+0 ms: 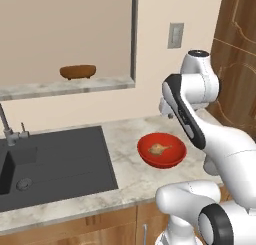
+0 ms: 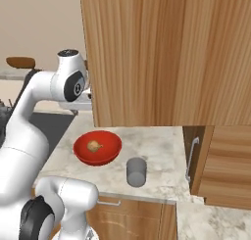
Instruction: Move the glass cup from next to the sink to the open cabinet. Then, move the bowl with the onion to the fridge to clear the area for faucet cleaning.
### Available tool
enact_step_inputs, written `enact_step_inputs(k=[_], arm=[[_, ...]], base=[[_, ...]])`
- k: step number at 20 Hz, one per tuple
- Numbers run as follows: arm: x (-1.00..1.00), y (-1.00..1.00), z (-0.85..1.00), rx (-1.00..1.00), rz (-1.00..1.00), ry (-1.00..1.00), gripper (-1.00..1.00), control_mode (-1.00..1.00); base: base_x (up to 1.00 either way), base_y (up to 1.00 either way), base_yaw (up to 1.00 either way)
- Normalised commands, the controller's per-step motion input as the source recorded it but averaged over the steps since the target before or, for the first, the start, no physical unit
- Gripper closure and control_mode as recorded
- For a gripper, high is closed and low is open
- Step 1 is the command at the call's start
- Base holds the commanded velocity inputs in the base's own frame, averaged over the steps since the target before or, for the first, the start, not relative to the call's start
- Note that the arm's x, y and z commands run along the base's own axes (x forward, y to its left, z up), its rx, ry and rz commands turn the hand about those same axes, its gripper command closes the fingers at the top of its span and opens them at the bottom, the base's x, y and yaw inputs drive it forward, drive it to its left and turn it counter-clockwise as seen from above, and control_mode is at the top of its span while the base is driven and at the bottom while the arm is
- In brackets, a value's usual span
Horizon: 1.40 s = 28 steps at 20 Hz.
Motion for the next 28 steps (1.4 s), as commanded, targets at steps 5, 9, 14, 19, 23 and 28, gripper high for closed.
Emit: enact_step_inputs(k=[5,9,14,19,23,28], arm=[[0.62,-0.56,-0.73,-0.01,0.0,0.09,-1.0,-1.0],[0.69,-0.52,-0.88,-0.03,0.0,0.13,-1.0,-1.0],[0.16,-0.57,-0.98,0.0,0.0,0.07,-1.0,-1.0],[0.0,-0.54,-0.9,-0.04,0.0,0.02,-1.0,-1.0],[0.0,-0.2,-0.4,-0.06,0.0,0.04,-1.0,-1.0],[0.0,-0.19,-0.53,-0.05,0.0,0.1,-1.0,-1.0]], base=[[0.0,0.0,0.0],[0.0,0.0,0.0],[0.0,0.0,0.0],[0.0,0.0,0.0],[0.0,0.0,0.0],[0.0,0.0,0.0]])
